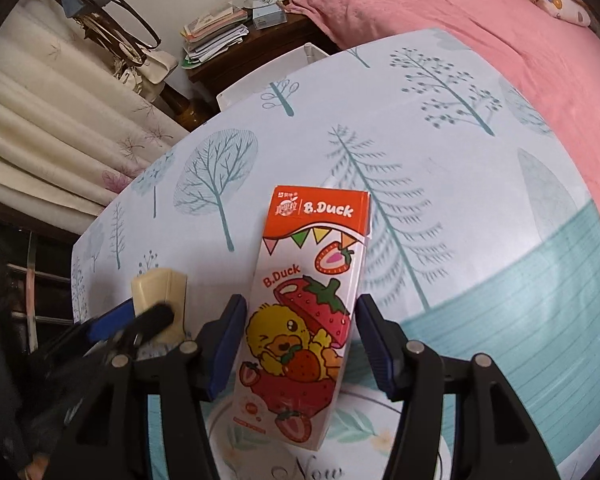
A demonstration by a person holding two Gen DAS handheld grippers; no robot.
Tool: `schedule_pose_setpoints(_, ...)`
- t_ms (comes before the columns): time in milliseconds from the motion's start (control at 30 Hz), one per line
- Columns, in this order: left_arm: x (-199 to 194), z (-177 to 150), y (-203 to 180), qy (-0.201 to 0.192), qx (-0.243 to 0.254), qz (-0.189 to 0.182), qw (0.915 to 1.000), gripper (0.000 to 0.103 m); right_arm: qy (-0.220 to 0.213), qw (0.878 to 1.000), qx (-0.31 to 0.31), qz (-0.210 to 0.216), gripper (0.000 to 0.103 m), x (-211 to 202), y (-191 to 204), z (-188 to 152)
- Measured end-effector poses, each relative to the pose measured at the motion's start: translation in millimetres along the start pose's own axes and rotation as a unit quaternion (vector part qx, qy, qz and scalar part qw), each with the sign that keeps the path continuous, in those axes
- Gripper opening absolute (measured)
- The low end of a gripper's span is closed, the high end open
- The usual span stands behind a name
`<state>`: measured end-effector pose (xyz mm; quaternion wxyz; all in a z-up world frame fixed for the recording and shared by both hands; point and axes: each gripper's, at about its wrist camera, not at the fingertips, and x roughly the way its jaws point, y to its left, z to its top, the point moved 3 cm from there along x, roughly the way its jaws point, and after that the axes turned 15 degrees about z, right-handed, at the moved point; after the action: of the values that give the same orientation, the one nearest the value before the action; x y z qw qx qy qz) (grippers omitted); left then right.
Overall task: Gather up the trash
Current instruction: 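Grasp the B.Duck juice carton with the right tool while the left tool grasps the beige block, then carry the beige block (left) and B.Duck carton (right) over the bin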
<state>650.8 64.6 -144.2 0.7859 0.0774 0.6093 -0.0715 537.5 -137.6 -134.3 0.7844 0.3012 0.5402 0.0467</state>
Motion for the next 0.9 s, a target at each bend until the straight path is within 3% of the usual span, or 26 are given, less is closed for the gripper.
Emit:
schedule_pose_setpoints(200,-4,-6,2,-0.008,-0.027,0.000,0.9996,0.025,-0.010,0.999,-0.007,0.030,0.056,-16,2,-16)
schedule_pose_setpoints(400,-42,-34,1,-0.028,-0.026,0.005,0.9992,0.024,-0.025,0.997,-0.007,0.068,0.056,-42,7,-39)
schedule_pose_setpoints(567,-94,-83,-7,-0.051,-0.031,0.009,0.9982,0.024,-0.034,0.994,-0.005,0.106,0.056,-71,7,-71)
schedule_pose_setpoints(900,-200,-211,-46,-0.094,-0.056,0.022,0.9937,0.025,-0.022,0.987,-0.090,0.134,0.056,-168,-7,-171)
